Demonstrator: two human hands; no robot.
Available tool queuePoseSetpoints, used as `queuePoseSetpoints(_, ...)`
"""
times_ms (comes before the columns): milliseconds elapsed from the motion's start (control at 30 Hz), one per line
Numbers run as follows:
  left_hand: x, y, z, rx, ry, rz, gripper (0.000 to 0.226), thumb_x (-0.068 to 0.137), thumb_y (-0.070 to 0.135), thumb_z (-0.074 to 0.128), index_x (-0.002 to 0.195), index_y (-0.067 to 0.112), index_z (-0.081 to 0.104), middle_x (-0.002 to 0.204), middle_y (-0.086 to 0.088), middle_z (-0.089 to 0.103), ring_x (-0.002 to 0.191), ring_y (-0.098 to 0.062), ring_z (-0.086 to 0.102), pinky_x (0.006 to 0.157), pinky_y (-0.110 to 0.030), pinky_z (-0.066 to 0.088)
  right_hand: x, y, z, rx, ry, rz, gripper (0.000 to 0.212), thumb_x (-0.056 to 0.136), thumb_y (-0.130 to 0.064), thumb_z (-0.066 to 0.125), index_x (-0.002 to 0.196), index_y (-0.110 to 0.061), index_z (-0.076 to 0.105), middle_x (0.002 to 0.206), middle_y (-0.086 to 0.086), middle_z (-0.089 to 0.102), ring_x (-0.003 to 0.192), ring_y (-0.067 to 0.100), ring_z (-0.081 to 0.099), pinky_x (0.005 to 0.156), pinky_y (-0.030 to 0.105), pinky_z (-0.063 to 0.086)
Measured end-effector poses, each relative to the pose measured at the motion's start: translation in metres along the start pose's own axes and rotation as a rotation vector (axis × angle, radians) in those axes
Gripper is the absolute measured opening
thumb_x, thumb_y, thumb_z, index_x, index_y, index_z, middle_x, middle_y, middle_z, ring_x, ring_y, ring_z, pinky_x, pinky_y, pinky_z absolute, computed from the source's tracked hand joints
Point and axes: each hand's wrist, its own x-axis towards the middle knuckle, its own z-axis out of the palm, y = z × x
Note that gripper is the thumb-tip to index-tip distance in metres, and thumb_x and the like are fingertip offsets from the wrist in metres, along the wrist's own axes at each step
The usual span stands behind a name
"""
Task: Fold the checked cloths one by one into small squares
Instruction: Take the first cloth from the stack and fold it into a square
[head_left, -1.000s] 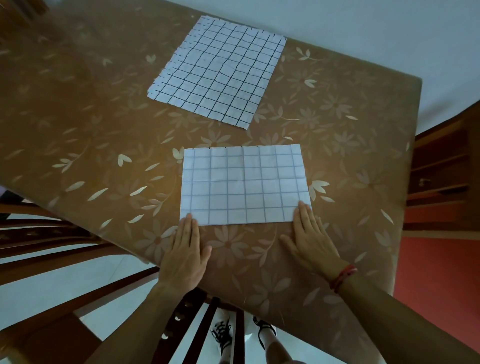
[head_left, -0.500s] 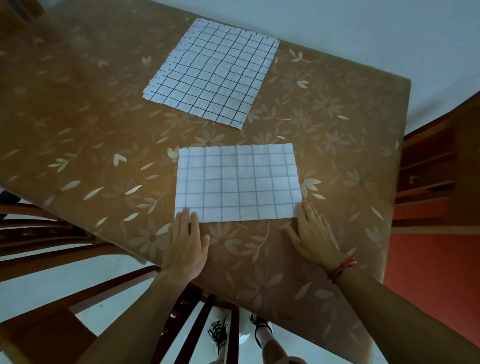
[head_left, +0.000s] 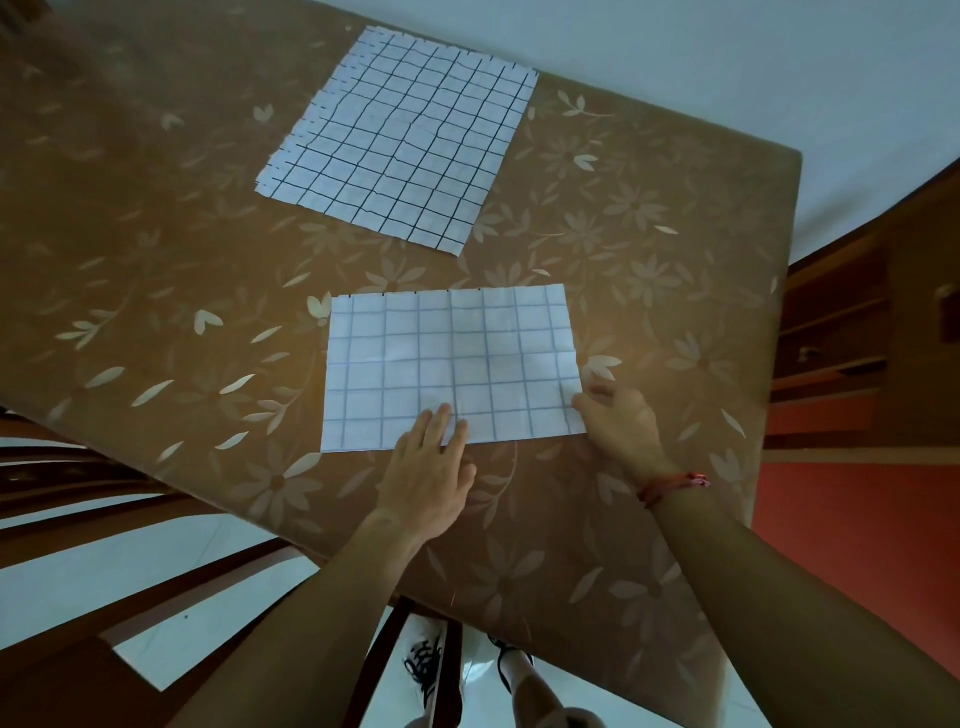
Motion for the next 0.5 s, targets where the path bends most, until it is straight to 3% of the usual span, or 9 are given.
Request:
queuePoseSetpoints(100,0.000,-0.001,0.003,-0.030,0.003,-0.008,0.061,0.102,0.043,0.034,0.154,0.018,0.015,0.162,-0.008,0.002,0.149,-0.027,0.000,0.120,-0.044,0.013,0.008,-0.003,-0.002,0.068,0.018,0.186,0.032,0.080,-0.035,0.057,0.101,-0.017,0.072,0.093,0.001,0.067,0.094,0.023,0.060,0.083,0.032,0.050)
queuePoseSetpoints(233,0.001,0.000,0.005,-0.022,0.018,-0.020,0.059,0.102,0.042,0.034,0.153,0.020,0.015,0.162,-0.007,0.003,0.149,-0.026,0.000,0.120,-0.043,0.014,0.016,-0.006,-0.002,0.106,-0.032,0.248,0.044,0.060,-0.048,0.054,0.082,-0.013,0.070,0.079,0.005,0.073,0.080,0.027,0.069,0.077,0.042,0.059)
queuePoseSetpoints(300,0.001,0.000,0.006,-0.033,0.030,-0.021,0.059,0.102,0.041,0.035,0.153,0.020,0.017,0.162,-0.007,0.004,0.149,-0.026,0.001,0.119,-0.043,0.013,0.015,-0.008,-0.001,0.163,-0.058,0.254,0.036,0.065,-0.044,0.055,0.074,-0.012,0.068,0.066,0.003,0.071,0.064,0.024,0.067,0.061,0.036,0.056)
queuePoseSetpoints(367,0.000,0.000,0.006,-0.039,0.030,-0.024,0.059,0.102,0.041,0.036,0.154,0.020,0.016,0.163,-0.006,0.003,0.149,-0.026,0.001,0.119,-0.042,0.012,0.014,-0.012,0.000,0.224,-0.070,0.268,0.028,0.073,-0.036,0.057,0.071,-0.009,0.065,0.061,0.006,0.067,0.052,0.022,0.062,0.047,0.029,0.045)
queuePoseSetpoints(500,0.000,-0.002,0.009,-0.047,0.032,-0.024,0.060,0.102,0.041,0.036,0.154,0.021,0.014,0.163,-0.006,0.001,0.149,-0.025,-0.002,0.121,-0.043,0.012,0.016,-0.011,0.001,0.325,-0.079,0.291,0.019,0.077,-0.023,0.064,0.080,-0.003,0.064,0.069,0.011,0.065,0.040,0.023,0.057,0.047,0.029,0.040)
